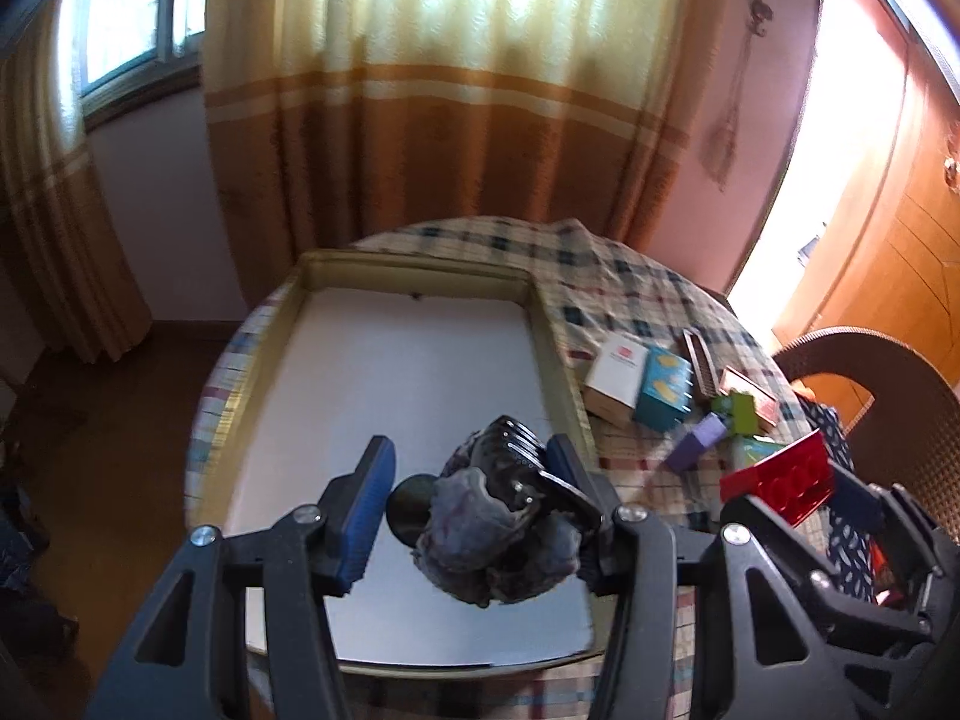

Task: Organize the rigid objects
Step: 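Carry brush and brick over the tray and open both tools to drop them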

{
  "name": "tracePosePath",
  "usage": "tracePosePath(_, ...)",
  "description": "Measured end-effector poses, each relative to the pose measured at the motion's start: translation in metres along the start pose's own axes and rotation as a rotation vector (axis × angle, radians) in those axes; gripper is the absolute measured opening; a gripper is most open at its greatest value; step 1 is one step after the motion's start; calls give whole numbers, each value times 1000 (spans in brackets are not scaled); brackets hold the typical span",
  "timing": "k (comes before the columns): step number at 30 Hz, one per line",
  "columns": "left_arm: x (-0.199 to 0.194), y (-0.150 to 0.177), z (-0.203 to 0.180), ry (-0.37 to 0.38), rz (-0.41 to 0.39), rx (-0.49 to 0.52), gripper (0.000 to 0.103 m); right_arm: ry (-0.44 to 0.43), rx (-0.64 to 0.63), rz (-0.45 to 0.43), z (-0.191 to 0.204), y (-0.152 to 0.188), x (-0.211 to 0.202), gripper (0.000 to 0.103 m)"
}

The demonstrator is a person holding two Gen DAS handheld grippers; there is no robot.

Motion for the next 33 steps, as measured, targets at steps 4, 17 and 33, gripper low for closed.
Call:
tracePosePath(4, -11, -2, 27, -61, -20, -19, 52, -40, -30, -14, 29, -10, 1, 67)
tracePosePath(17, -21, 4, 75, -171, -32, -38, 52, -49, -107, 17, 74, -5, 25, 67)
tracePosePath(33, 9, 22, 82, -232, 55, 10, 52, -15, -173, 130, 75, 13, 82, 67)
Point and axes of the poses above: each gripper's, at about its wrist camera, not at the fingertips, and x roughly the way its jaws point, z to its left, y to its underside, the point moved 10 cm from there along x, roughly the way its jaws point, and after that the axes turned 6 degrees about y, right-handed, at the moved point
